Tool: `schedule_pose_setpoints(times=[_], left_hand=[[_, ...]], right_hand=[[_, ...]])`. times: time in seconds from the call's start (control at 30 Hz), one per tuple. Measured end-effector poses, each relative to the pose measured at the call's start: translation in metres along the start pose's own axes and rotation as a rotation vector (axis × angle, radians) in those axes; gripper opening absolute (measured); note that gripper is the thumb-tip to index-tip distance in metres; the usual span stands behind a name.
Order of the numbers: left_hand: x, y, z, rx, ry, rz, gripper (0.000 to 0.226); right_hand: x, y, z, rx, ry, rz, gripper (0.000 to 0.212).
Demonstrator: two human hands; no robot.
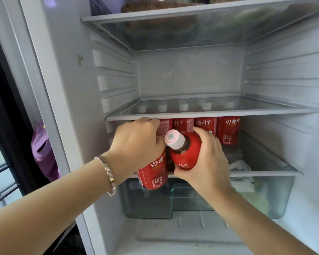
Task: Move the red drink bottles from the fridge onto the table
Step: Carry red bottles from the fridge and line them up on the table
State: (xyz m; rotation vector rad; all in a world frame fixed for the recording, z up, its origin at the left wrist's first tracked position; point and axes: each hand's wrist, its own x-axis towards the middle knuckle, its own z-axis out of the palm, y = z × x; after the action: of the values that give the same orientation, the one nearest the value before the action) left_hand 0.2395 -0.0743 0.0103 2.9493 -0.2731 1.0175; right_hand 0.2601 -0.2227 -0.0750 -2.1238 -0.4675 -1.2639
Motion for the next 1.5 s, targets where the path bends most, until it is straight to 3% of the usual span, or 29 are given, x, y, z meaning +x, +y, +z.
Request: schedule_pose_setpoints(times=[0.07,0.17,0.23,0.33,0.57,0.63,0.7,0.77,0.87,0.93,1.03,1.1,1.27,1.5], left_hand=[[0.000,0.000,0.000,0.016,0.020,0.095,0.023],[0.001,0.000,-0.003,0.015,0.022,0.220,0.064],[0.004,0.000,-0.002,-0.024,0.123,0.364,0.078],[0.008,-0.002,0.005,-0.112,0.197,0.532,0.074],[0.018,-0.008,0.010,-0.204,0.072,0.574,0.059],[0.023,-0.005,0.011,-0.225,0.059,0.559,0.055],[0.026,-0.003,0.011,-0.256,0.034,0.525,0.059],[0.029,-0.001,0.013,-0.280,0.008,0.506,0.062],[0.031,0.003,0.014,-0.266,-0.002,0.497,0.064],[0.033,0.007,0.016,-0.243,0.016,0.515,0.059],[0.034,0.012,0.016,-0.224,0.045,0.554,0.052],[0.035,0.013,0.017,-0.224,0.034,0.553,0.054],[0.037,0.011,0.014,-0.251,0.044,0.518,0.051],[0.036,0.008,0.015,-0.253,0.034,0.492,0.061]], right_hand=[[0.008,0.004,-0.007,-0.069,-0.024,-0.028,0.102],[0.016,0.009,-0.019,-0.163,-0.103,-0.007,0.101],[0.017,0.008,-0.022,-0.203,-0.144,-0.035,0.101],[0.013,0.001,-0.024,-0.202,-0.177,-0.071,0.097],[0.021,-0.007,-0.045,-0.145,-0.479,-0.021,0.103],[0.023,-0.002,-0.052,0.017,-0.608,0.099,0.102],[0.028,0.006,-0.057,0.414,-0.642,0.358,0.089],[0.035,0.035,-0.048,0.693,-0.433,0.652,0.058],[0.050,0.092,-0.020,0.462,-0.117,0.918,0.025],[0.060,0.120,-0.002,0.341,-0.135,0.985,0.037],[0.076,0.144,0.017,0.300,-0.233,1.049,0.099],[0.083,0.152,0.024,0.316,-0.235,1.064,0.118],[0.082,0.148,0.014,0.182,-0.171,1.011,0.094],[0.031,0.095,-0.025,0.141,-0.079,0.917,0.103]])
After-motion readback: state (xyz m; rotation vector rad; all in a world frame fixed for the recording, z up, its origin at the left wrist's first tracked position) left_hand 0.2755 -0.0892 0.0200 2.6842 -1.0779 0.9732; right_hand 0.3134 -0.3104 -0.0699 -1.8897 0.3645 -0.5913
